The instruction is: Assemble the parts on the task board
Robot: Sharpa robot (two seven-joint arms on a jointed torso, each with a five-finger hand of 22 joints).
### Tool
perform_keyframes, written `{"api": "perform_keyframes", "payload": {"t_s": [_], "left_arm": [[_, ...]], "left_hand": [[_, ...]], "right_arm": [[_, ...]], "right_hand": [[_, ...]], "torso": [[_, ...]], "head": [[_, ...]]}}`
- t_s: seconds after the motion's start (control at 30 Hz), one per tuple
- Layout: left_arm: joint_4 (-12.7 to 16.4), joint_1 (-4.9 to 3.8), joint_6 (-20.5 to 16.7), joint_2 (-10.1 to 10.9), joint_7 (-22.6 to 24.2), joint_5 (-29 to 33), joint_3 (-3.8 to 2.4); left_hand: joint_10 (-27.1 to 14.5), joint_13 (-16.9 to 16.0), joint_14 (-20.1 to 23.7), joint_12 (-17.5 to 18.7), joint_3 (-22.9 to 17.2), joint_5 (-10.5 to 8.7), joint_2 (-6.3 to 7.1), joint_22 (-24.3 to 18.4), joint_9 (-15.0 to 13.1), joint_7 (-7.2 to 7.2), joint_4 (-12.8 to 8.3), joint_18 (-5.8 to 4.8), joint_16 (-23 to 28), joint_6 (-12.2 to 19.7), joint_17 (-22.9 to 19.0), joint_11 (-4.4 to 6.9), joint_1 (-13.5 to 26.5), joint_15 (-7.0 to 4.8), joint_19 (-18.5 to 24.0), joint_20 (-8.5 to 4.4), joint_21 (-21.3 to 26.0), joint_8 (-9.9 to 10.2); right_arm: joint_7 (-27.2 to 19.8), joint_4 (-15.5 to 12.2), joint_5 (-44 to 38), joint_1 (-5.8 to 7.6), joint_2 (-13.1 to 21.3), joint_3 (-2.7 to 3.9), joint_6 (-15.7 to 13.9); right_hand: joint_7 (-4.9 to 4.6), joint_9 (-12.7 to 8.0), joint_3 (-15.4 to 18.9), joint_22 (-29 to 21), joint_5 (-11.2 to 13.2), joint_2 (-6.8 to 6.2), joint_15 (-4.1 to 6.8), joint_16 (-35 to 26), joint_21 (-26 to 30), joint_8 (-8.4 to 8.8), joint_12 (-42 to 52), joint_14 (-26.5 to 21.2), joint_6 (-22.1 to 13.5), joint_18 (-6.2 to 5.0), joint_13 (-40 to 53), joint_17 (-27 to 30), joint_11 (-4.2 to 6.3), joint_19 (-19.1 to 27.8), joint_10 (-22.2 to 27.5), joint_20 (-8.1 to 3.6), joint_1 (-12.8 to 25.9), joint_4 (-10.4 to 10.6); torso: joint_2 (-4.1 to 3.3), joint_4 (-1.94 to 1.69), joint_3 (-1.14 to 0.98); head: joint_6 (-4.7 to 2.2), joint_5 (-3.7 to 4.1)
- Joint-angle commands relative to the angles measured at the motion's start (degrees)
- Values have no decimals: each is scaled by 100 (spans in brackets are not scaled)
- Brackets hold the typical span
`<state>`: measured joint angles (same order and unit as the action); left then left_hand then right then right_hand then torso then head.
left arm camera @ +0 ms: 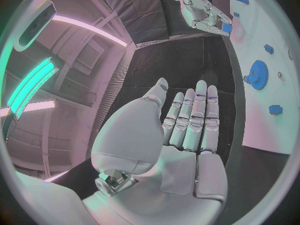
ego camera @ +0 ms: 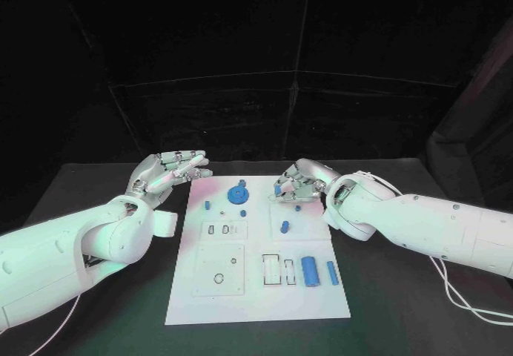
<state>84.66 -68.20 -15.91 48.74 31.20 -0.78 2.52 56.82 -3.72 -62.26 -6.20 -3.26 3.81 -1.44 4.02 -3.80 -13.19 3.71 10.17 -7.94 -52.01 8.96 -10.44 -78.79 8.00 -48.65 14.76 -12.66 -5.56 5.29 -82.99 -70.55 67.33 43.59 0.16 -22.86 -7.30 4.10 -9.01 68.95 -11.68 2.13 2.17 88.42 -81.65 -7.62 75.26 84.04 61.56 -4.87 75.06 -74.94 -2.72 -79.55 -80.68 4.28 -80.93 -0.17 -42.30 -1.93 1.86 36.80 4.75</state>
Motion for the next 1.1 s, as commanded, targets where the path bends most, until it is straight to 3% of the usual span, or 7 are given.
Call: {"api": "perform_keyframes", "payload": {"t_s": [0.03, 0.17, 0.4, 0.47, 0.7, 1.1], "left_arm": [[-3, -11, 76, -8, 18, 62, -5], [-8, -13, 73, -9, 18, 105, -5], [-31, -15, 73, -32, 19, 130, -6], [-39, -15, 74, -46, 19, 132, -6], [-51, -16, 72, -64, 19, 135, -6], [-48, -16, 74, -71, 14, 135, -6]], "left_hand": [[37, 4, -37, -7, -12, -11, -42, -7, 2, -33, -31, 46, 36, -21, 10, -9, 3, -7, -39, -11, 23, 1], [37, 4, -37, -7, -12, -11, -42, -7, 2, -33, -31, 46, 36, -21, 10, -9, 3, -7, -39, -11, 23, 1], [48, 3, -42, -10, -13, -11, -47, -7, 1, -28, -34, 46, 38, -29, 11, -5, 6, -8, -42, -11, 24, 0], [48, 3, -42, -10, -13, -11, -47, -7, 1, -28, -34, 46, 38, -29, 11, -5, 6, -8, -42, -11, 24, 0], [48, 3, -42, -10, -13, -11, -47, -7, 1, -28, -34, 46, 38, -29, 11, -5, 6, -8, -42, -11, 24, 0], [48, 3, -42, -10, -13, -11, -47, -7, 1, -28, -34, 46, 38, -29, 11, -5, 6, -8, -42, -11, 24, 0]], "right_arm": [[565, -80, -669, 13, -214, 2, -6], [689, -128, -1020, 13, -495, -1, 84], [932, -72, -1308, 0, -926, -8, 398], [975, -51, -1374, -14, -1036, -46, 479], [1025, -4, -1515, -41, -1215, -177, 610], [1035, 15, -1634, -104, -1327, -220, 790]], "right_hand": [[98, 34, -125, -8, -4, 33, 25, 13, -30, 7, -35, 515, 161, 69, 93, -1127, 122, -17, -93, -43, 43, 74], [103, 36, -143, -10, 11, 23, 27, 12, -28, 8, -40, 515, 173, 69, 91, -1125, 125, -17, -92, -44, 69, 76], [105, 36, -174, -18, 28, 20, 30, 2, -24, 17, -70, 510, 178, 67, 68, -1102, 128, -14, -79, -47, 130, 96], [105, 36, -174, -18, 28, 20, 30, 2, -24, 17, -70, 510, 178, 67, 68, -1102, 128, -14, -79, -47, 130, 96], [105, 35, -182, -16, 23, 10, 30, 2, -24, 23, -76, 510, 174, 68, 64, -1103, 128, -16, -76, -47, 140, 93], [105, 34, -201, -24, 3, -24, 32, -2, -19, 32, -84, 508, 175, 66, 61, -1094, 128, -12, -71, -49, 179, 91]], "torso": [[39, -17, 28], [49, -32, 48], [39, -28, 39], [38, -26, 37], [37, -20, 24], [38, -13, 22]], "head": [[51, -92], [87, -157], [99, -265], [110, -289], [124, -361], [170, -420]]}}
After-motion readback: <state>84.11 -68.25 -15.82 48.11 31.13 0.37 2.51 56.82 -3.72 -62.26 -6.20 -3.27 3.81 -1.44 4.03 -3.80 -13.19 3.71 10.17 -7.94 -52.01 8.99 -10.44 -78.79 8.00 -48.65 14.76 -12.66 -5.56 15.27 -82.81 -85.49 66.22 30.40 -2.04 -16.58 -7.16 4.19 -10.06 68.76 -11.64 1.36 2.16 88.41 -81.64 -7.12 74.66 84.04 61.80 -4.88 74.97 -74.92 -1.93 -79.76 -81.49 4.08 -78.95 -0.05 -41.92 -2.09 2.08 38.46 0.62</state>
